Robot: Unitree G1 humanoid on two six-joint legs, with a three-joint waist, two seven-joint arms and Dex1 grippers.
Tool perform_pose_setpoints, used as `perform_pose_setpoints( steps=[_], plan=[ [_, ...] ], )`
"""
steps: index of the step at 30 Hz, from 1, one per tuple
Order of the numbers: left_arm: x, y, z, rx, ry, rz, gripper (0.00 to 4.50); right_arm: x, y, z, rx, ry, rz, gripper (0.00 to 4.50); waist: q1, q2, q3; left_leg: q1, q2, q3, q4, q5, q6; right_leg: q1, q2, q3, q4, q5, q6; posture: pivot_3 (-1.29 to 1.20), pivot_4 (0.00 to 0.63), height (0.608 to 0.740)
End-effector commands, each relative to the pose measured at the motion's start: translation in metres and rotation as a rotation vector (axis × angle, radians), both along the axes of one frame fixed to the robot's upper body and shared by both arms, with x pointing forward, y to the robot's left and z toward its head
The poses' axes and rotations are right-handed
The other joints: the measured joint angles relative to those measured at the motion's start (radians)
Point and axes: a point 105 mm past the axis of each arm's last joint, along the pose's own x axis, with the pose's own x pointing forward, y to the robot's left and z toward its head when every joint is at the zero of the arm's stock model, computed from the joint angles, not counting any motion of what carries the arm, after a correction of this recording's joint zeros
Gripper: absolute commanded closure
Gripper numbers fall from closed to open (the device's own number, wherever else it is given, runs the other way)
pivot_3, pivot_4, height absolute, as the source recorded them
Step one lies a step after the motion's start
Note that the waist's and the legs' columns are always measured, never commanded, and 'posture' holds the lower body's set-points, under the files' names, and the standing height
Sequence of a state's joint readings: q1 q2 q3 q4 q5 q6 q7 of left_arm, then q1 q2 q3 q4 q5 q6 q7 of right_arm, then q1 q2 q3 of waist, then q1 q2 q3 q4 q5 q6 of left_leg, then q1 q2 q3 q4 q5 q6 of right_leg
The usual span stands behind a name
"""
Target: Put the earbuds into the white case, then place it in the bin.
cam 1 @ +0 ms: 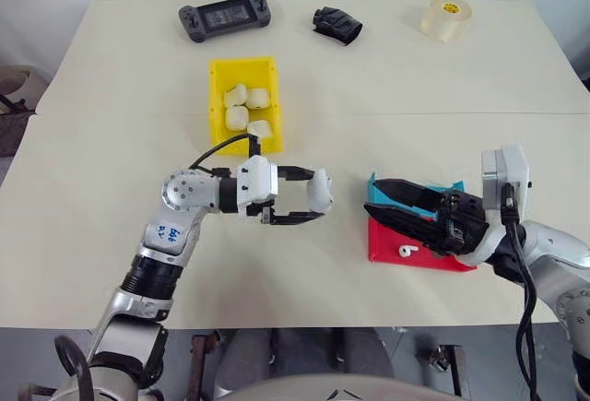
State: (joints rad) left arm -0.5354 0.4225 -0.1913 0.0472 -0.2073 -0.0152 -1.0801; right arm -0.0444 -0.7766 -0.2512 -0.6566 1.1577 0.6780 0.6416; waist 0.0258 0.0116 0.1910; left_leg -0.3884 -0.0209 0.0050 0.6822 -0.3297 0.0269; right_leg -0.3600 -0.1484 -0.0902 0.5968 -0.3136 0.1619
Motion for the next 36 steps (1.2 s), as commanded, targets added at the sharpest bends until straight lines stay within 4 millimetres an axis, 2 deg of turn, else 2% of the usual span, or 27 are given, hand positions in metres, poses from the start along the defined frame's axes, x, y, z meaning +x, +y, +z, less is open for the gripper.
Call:
perform_pose_setpoints(
  steps=[1,4,9,11,14,18,20,24,27,29,33,36],
  plan=[
    [0.003,-0.004,0.002,0.113,-0.066,0.010,1.73,-0.004,0.014,0.012,-0.038,-0.077,0.060,3.39,0.000,0.000,0.000,0.000,0.000,0.000,0.000,0.000,0.000,0.000,0.000,0.000,0.000,0.000,0.000,0.00,0.150,0.740],
    [0.000,-0.010,0.001,0.142,-0.044,0.001,1.73,0.001,0.030,0.008,-0.099,-0.098,0.091,4.44,-0.001,0.000,0.000,0.000,0.000,0.000,0.000,0.000,0.000,0.000,0.000,0.000,0.000,0.000,0.000,0.00,0.150,0.740],
    [-0.011,-0.019,0.000,0.147,-0.024,-0.053,1.73,0.013,0.053,-0.005,-0.157,-0.084,0.125,4.48,0.000,0.000,0.000,-0.001,0.000,-0.001,0.000,0.000,0.000,-0.001,0.000,0.000,0.000,0.000,0.000,0.00,0.150,0.740],
    [-0.012,-0.020,0.000,0.146,-0.024,-0.055,1.73,0.018,0.056,-0.008,-0.158,-0.076,0.120,4.48,0.001,0.000,0.000,-0.001,0.000,-0.001,0.000,0.000,0.000,-0.001,0.000,0.000,0.000,0.000,0.000,0.00,0.150,0.740],
    [-0.014,-0.018,0.008,0.109,-0.023,-0.047,1.73,0.027,0.052,-0.028,-0.173,-0.016,0.119,4.48,0.001,0.000,0.000,-0.001,0.000,-0.002,0.000,0.000,0.000,-0.001,-0.001,-0.001,0.000,0.000,0.000,0.00,0.150,0.740],
    [-0.016,-0.017,0.011,0.093,-0.035,-0.049,1.73,0.029,0.041,-0.041,-0.208,-0.007,0.112,4.48,0.000,0.000,0.000,-0.001,-0.001,-0.001,0.000,0.000,0.000,-0.001,-0.001,-0.001,0.001,0.000,0.000,0.00,0.150,0.740],
    [-0.012,-0.011,0.015,0.063,-0.041,-0.018,1.73,0.027,0.031,-0.037,-0.166,0.005,0.103,4.48,0.000,0.000,0.000,-0.001,-0.001,-0.001,0.000,0.000,0.000,-0.001,0.000,-0.001,0.001,0.000,0.000,0.00,0.150,0.740],
    [-0.005,-0.001,0.023,-0.029,-0.045,0.051,1.73,0.019,0.023,-0.025,-0.076,-0.009,0.106,4.48,0.000,0.000,0.000,-0.001,0.001,-0.001,0.000,0.000,0.000,-0.001,0.000,-0.001,0.001,0.000,0.000,0.00,0.150,0.740],
    [0.013,0.015,0.042,-0.210,-0.009,0.237,1.73,0.013,0.008,-0.005,0.005,-0.052,0.051,4.48,0.002,0.000,0.000,-0.001,0.001,-0.001,0.001,0.000,0.000,-0.001,-0.001,-0.001,0.002,0.000,0.000,0.00,0.150,0.740],
    [0.019,0.025,0.047,-0.270,0.006,0.316,1.73,0.010,0.000,-0.001,0.003,-0.065,0.014,4.48,0.001,-0.001,0.001,-0.001,0.002,-0.003,0.001,0.000,0.000,-0.001,-0.001,-0.001,0.003,0.000,0.000,0.00,0.150,0.740],
    [0.048,0.062,0.070,-0.389,-0.053,0.601,1.73,0.003,-0.031,-0.004,-0.081,-0.113,-0.146,3.31,0.009,-0.001,0.001,-0.001,0.000,-0.003,0.001,0.000,0.000,-0.001,-0.001,-0.001,0.004,0.000,0.000,0.00,0.150,0.740],
    [0.065,0.083,0.086,-0.441,-0.084,0.726,1.73,0.000,-0.042,-0.008,-0.111,-0.117,-0.202,2.37,0.011,-0.002,0.001,-0.001,-0.002,-0.001,0.001,0.000,0.000,-0.001,-0.001,-0.001,0.004,0.000,0.000,0.00,0.150,0.740]
  ],
)
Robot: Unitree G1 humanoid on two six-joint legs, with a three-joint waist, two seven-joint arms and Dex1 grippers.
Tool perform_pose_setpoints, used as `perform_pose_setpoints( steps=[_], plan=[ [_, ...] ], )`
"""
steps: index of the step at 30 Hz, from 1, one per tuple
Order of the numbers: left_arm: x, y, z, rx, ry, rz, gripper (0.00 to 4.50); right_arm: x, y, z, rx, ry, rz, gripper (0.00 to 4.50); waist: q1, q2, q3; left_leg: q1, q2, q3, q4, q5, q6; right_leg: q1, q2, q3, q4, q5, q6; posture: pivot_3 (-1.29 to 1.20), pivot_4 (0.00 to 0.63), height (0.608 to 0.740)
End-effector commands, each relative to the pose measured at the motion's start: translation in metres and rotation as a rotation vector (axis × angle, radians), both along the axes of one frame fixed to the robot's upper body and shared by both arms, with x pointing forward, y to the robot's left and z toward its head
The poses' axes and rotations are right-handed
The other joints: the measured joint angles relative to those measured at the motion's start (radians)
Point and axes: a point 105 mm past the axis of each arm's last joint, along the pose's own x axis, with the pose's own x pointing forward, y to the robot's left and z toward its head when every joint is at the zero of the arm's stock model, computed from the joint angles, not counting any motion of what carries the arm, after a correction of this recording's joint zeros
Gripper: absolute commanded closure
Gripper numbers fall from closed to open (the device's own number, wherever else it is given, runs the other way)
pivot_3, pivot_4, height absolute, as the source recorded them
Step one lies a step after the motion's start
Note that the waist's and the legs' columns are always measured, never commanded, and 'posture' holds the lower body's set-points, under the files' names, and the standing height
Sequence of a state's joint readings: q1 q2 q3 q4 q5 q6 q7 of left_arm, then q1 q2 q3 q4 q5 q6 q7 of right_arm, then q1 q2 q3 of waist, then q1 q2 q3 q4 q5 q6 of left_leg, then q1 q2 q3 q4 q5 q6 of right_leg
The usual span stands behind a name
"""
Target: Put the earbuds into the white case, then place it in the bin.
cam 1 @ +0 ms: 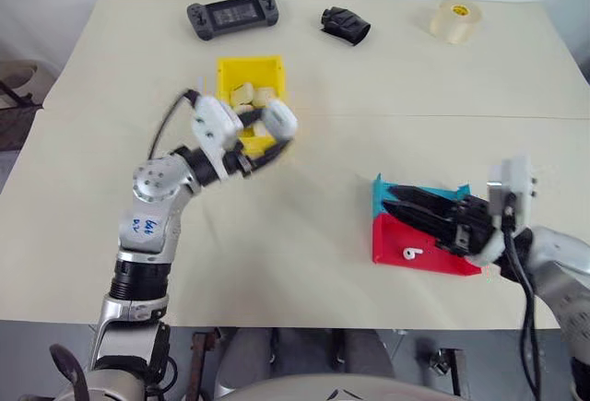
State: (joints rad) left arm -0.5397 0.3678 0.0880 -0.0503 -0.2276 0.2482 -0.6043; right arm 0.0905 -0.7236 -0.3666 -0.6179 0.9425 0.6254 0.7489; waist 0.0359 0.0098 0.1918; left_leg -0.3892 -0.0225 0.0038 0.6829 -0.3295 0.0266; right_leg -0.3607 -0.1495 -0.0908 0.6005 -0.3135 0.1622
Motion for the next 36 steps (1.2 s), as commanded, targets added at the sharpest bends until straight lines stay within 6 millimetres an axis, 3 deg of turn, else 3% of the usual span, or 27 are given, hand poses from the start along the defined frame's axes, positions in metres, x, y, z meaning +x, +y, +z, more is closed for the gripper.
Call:
perform_pose_setpoints(
  steps=[1,3,7,8,13,15,21,24,27,32,36],
  plan=[
    [0.017,0.024,0.031,-0.032,-0.070,0.149,1.73,-0.005,-0.006,0.013,-0.038,-0.092,-0.039,2.04,0.001,0.000,0.000,0.000,0.000,0.000,0.000,0.000,0.000,0.000,0.000,0.000,0.000,0.000,0.000,0.00,0.150,0.740],
    [0.029,0.032,0.031,-0.009,-0.050,0.190,1.73,-0.003,-0.007,0.014,-0.040,-0.104,-0.054,1.40,0.001,0.000,0.000,0.002,0.000,0.001,0.000,0.001,-0.001,0.000,0.000,0.001,0.001,0.000,0.000,0.00,0.150,0.740],
    [0.044,0.024,0.024,0.015,0.025,0.123,1.73,-0.001,-0.001,0.018,-0.034,-0.133,-0.045,0.06,-0.004,0.000,0.000,0.002,0.000,0.002,0.000,0.001,-0.001,0.000,0.001,0.001,0.002,0.000,0.000,0.00,0.150,0.740],
    [0.049,0.024,0.022,0.018,0.041,0.127,1.73,-0.001,0.000,0.020,-0.031,-0.143,-0.045,0.02,-0.005,-0.001,0.000,0.002,0.000,0.002,0.000,0.001,-0.001,0.000,0.001,0.001,0.002,0.000,0.000,0.00,0.150,0.740],
    [0.054,0.018,0.026,-0.012,0.045,0.091,0.21,0.001,0.005,0.025,-0.011,-0.161,-0.044,0.00,-0.007,-0.002,0.001,0.002,0.000,0.001,0.000,0.001,-0.001,-0.001,0.001,0.001,0.002,0.000,0.000,0.00,0.150,0.740],
    [0.047,0.014,0.027,-0.018,0.043,0.045,0.06,0.001,0.005,0.025,-0.010,-0.164,-0.046,0.00,-0.008,-0.002,0.001,0.001,0.000,0.001,-0.001,0.001,-0.001,-0.001,0.001,0.001,0.002,0.000,0.000,0.00,0.150,0.740],
    [-0.008,0.018,0.012,0.076,0.019,-0.189,0.06,0.002,0.001,0.020,-0.020,-0.150,-0.032,0.00,-0.018,-0.002,0.001,0.002,0.001,0.002,-0.001,0.001,-0.002,-0.002,0.001,0.002,0.002,0.000,0.000,0.00,0.150,0.740],
    [-0.050,0.030,-0.012,0.175,0.088,-0.372,0.06,0.003,-0.005,0.016,-0.059,-0.150,-0.019,0.00,-0.022,-0.002,0.001,0.002,0.003,0.003,-0.002,0.001,-0.002,-0.003,0.002,0.003,0.003,0.000,-0.001,0.00,0.150,0.740],
    [-0.075,0.054,-0.031,0.210,0.169,-0.391,0.06,0.005,-0.014,0.011,-0.120,-0.171,-0.006,0.00,-0.020,-0.002,0.001,0.002,0.006,0.004,-0.002,0.001,-0.002,-0.003,0.001,0.004,0.003,-0.001,-0.001,0.00,0.150,0.740],
    [-0.092,0.071,-0.044,0.246,0.203,-0.336,0.06,0.008,-0.027,0.004,-0.184,-0.191,0.008,0.00,-0.002,-0.002,0.001,0.003,0.005,0.002,-0.001,0.001,-0.002,0.000,0.000,0.004,0.001,-0.001,-0.001,0.00,0.150,0.740],
    [-0.092,0.075,-0.038,0.199,0.141,-0.278,0.06,0.012,-0.036,0.001,-0.199,-0.192,-0.006,0.00,-0.006,-0.002,0.001,0.003,0.005,0.002,-0.001,0.001,-0.001,0.000,0.000,0.005,0.000,0.000,-0.001,0.00,0.150,0.740]
  ],
)
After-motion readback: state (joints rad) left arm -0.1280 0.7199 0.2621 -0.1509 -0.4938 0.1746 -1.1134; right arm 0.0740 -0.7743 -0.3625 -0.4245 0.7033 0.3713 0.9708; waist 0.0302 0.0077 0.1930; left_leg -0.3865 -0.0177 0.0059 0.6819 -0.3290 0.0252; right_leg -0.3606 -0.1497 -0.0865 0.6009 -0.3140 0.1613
